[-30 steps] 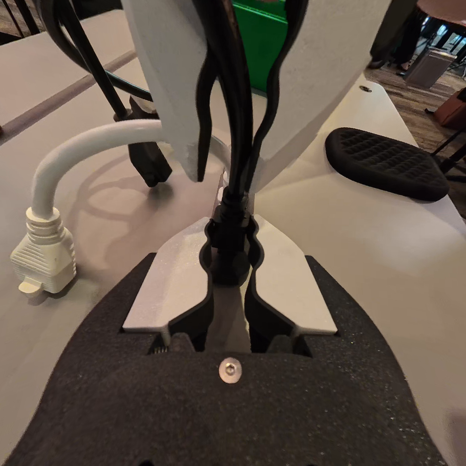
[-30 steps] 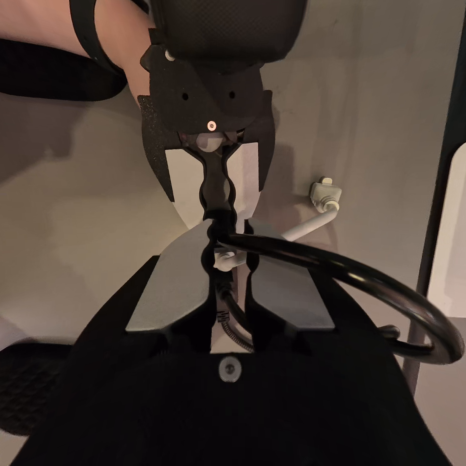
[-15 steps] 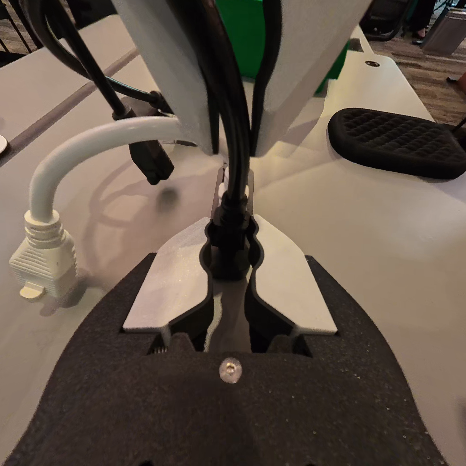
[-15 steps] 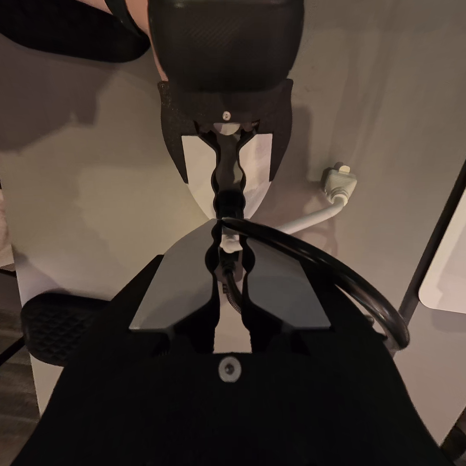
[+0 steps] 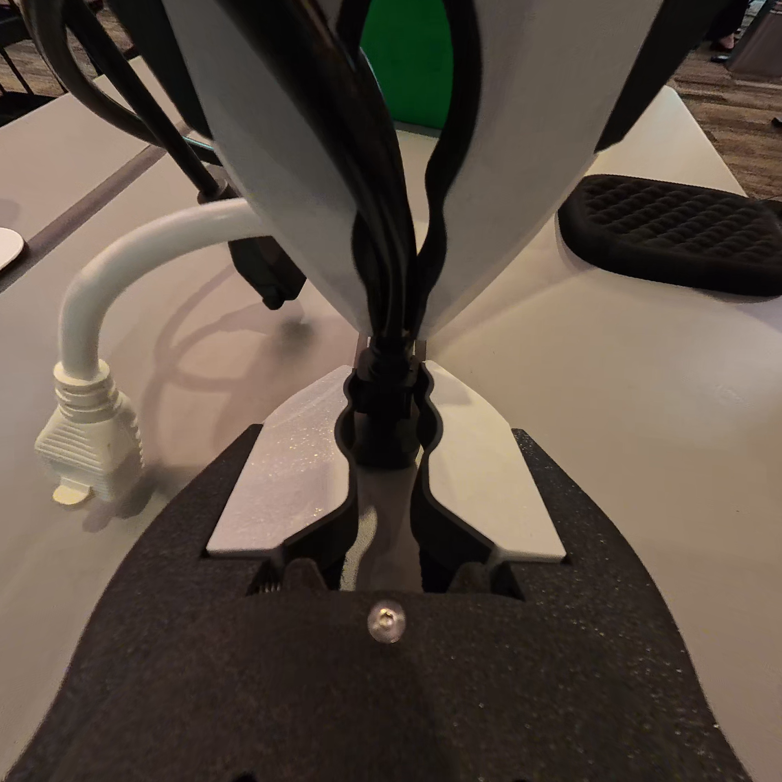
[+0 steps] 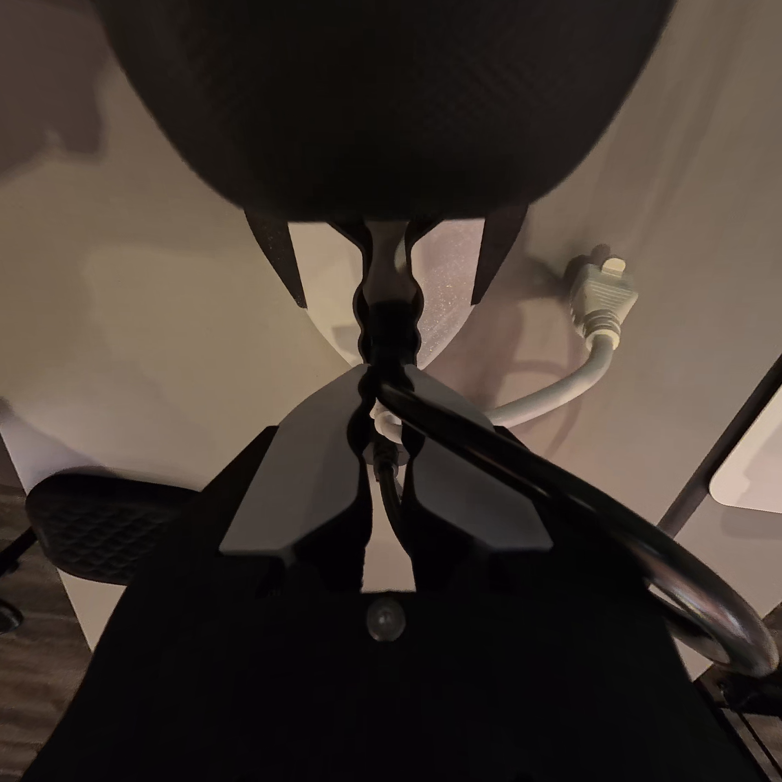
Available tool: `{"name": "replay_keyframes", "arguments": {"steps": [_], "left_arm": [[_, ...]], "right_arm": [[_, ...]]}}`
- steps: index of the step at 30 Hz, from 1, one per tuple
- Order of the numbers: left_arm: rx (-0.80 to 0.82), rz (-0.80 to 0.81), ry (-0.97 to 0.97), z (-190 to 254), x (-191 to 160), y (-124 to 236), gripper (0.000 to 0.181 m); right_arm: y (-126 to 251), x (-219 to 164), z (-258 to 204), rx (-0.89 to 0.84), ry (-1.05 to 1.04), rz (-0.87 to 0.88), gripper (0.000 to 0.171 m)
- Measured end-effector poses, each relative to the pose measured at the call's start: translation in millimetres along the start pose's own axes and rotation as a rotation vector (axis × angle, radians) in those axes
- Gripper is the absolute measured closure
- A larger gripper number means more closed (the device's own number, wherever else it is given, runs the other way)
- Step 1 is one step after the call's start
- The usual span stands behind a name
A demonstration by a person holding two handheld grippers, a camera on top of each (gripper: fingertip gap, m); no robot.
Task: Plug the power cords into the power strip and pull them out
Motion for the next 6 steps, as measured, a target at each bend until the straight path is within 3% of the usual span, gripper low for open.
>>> {"name": "replay_keyframes", "arguments": {"steps": [6], "left_arm": [[0.003, -0.005, 0.003, 0.3, -0.5, -0.6, 0.156]], "right_arm": [[-3.7, 0.4, -0.5, -0.009, 0.017, -0.025, 0.160]]}}
Point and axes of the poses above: each gripper's, where its closed fingertips meet, y back along the fingers, x out of its top, z = x × y across the jaws, the point moved 3 cm from there along y, back along the fingers, and after that the axes turned 9 degrees about y, right-handed, at the moved point
